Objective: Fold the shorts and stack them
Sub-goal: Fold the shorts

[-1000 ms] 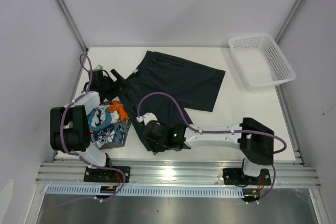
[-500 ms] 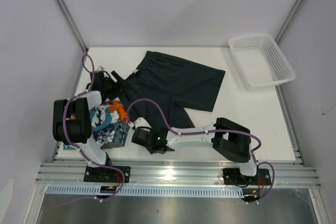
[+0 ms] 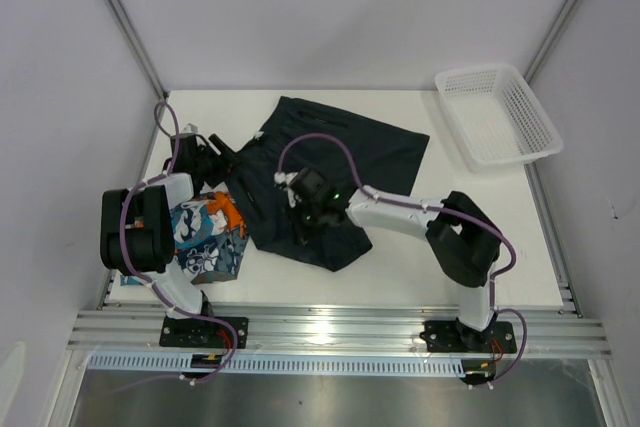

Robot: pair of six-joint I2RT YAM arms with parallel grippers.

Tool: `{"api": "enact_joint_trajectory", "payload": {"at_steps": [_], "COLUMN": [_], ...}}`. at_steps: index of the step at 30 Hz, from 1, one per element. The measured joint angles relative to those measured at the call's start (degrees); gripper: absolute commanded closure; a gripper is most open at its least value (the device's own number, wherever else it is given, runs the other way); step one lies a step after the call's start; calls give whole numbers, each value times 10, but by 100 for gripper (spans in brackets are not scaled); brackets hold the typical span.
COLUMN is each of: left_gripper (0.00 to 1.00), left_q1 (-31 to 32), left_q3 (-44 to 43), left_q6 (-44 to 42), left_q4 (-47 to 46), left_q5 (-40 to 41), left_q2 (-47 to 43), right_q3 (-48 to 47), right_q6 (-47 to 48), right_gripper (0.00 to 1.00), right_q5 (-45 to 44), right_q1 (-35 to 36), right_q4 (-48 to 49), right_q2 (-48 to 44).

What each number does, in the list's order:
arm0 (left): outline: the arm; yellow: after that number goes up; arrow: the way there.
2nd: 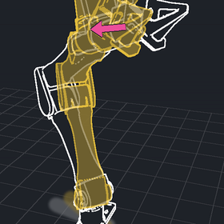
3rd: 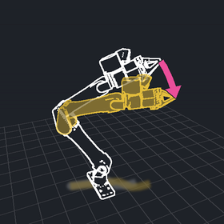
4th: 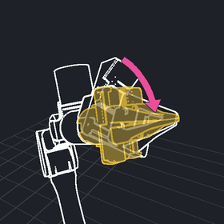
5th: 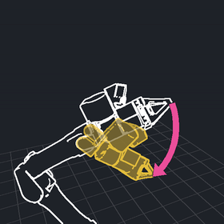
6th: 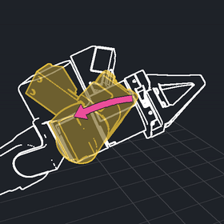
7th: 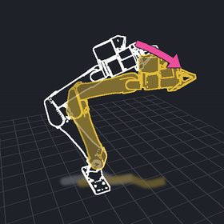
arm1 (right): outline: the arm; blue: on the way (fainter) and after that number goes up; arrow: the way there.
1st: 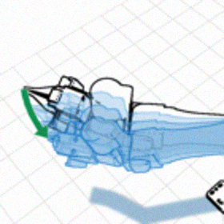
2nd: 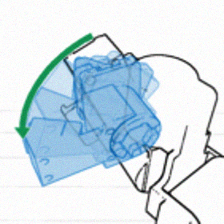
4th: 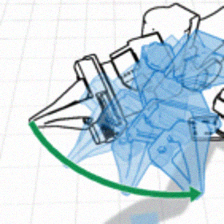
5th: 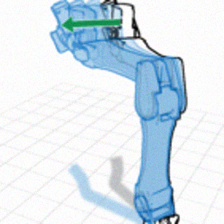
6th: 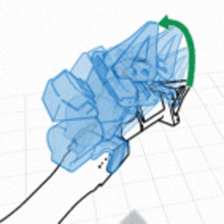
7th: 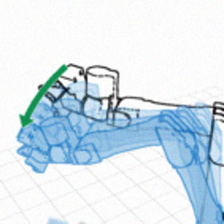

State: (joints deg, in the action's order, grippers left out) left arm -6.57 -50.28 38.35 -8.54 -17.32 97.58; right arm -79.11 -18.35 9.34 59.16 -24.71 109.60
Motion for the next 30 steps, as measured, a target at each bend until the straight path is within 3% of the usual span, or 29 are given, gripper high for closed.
{"api": "enact_joint_trajectory", "payload": {"at_steps": [2,4,5,11,16,20,30], "left_gripper": [27,27,27,27,27,27,26], "left_q1": [0,0,0,0,0,0,-6], "left_q3": [0,0,0,-1,-1,-1,-1], "left_q6": [0,0,0,-3,-5,-8,-10], "left_q4": [0,0,0,0,0,0,1], "left_q5": [0,0,0,0,0,1,1], "left_q2": [0,0,0,0,0,0,-1], "right_q3": [0,-1,-1,0,37,43,42], "right_q6": [2,0,-1,7,27,57,144], "right_gripper": [78,45,41,41,58,64,56], "right_q5": [43,67,74,76,0,-71,-193], "right_q1": [-47,-77,-84,-63,-16,43,127], "right_q4": [11,17,19,28,25,19,-18], "right_q2": [2,5,7,7,-40,-89,-68]}}
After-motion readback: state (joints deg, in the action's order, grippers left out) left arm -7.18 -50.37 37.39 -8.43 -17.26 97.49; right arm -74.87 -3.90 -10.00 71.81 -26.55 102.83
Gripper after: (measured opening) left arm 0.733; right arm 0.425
